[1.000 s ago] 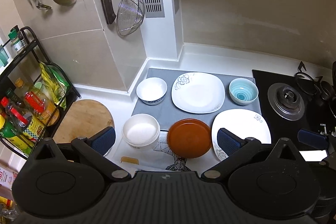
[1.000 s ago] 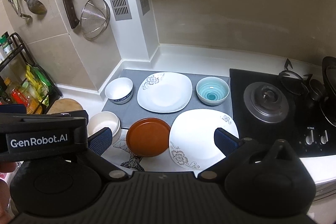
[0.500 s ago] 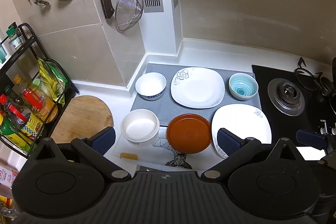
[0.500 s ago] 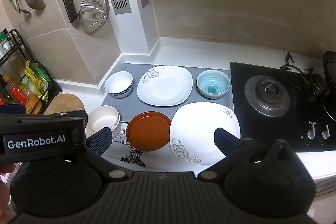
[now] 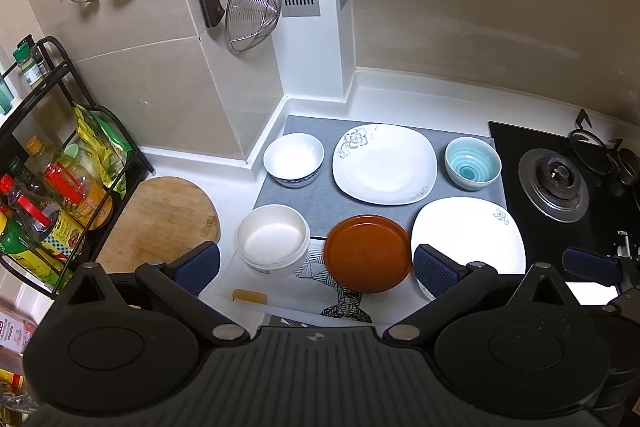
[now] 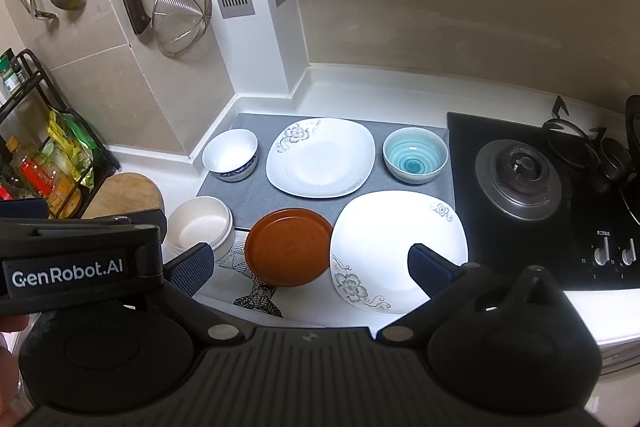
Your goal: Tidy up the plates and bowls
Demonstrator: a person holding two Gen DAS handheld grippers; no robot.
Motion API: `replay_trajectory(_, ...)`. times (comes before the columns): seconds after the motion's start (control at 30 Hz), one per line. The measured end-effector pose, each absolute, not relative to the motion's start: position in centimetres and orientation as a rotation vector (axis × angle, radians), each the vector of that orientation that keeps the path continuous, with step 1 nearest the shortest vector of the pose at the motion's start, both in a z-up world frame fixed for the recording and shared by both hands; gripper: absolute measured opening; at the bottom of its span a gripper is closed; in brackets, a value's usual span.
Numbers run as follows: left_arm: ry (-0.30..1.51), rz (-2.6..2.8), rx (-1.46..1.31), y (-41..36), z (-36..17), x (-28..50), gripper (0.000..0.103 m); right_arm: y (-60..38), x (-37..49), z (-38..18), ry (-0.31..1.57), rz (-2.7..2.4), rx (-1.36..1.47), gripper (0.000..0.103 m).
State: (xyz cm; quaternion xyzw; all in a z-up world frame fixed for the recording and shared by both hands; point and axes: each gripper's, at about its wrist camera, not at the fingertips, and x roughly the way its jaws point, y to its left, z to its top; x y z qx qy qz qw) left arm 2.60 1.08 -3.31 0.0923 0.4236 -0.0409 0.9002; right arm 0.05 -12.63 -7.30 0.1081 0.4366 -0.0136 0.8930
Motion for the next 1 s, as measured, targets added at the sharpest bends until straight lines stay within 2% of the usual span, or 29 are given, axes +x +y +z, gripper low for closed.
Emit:
replay_trajectory(0.7,0.934,-0.102,0.215,1.9,-6.4,7.2,0.103,-11.9,3.9,-10.8,0.969,-0.023,0.251,0.103)
replay_trajectory(0.83,0.866,-0.24,0.212,1.9,-8.9,8.2,0.102,-13.0,4.1,-13.5,0.9,-0.007,0.282,0.103)
replay_trajectory(1.0,0.884,-0.46,0.194,1.5,-15.3,9.8,0.101,-14.4,2.7,-17.9,0.821,-0.037,0.081,0.103)
